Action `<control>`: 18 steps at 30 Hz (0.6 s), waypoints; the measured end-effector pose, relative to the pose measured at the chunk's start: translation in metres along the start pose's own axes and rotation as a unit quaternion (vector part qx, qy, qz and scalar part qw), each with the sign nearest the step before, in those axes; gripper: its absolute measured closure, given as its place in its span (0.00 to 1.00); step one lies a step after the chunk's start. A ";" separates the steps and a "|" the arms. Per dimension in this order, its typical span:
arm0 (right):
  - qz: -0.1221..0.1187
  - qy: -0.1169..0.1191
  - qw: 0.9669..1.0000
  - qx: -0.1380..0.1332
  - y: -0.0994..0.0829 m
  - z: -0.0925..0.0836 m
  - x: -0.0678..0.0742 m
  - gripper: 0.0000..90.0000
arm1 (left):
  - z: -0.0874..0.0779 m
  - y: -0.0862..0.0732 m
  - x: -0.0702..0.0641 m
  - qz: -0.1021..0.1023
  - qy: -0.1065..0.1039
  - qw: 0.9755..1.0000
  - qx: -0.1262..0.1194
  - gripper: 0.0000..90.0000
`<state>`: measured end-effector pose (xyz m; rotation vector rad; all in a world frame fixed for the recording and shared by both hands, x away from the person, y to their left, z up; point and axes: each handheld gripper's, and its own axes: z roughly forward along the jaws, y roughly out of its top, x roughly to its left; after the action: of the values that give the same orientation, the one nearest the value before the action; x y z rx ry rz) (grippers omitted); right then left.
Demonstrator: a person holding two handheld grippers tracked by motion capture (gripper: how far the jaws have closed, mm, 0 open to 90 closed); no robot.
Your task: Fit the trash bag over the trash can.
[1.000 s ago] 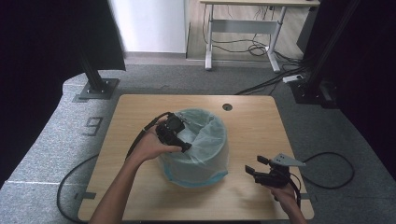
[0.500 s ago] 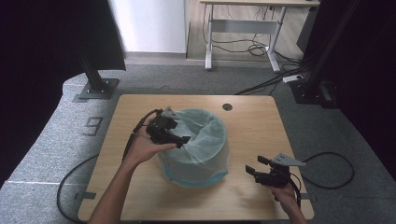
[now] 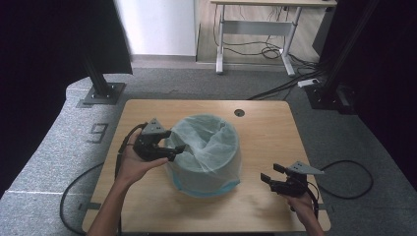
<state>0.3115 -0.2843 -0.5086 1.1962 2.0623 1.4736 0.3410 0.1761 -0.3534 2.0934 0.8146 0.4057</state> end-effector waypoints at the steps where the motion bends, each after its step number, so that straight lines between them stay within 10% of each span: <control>1: 0.001 0.000 1.000 0.001 0.000 0.000 0.000 0.26 | -0.003 -0.002 0.000 -0.001 0.000 1.000 -0.002 0.30; 18: -0.001 0.000 1.000 0.008 -0.002 0.002 0.001 0.26 | -0.025 -0.049 0.005 -0.022 0.013 1.000 -0.012 0.29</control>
<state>0.3115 -0.2827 -0.5115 1.2002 2.0782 1.4605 0.3110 0.2163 -0.3774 2.0484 0.8645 0.4170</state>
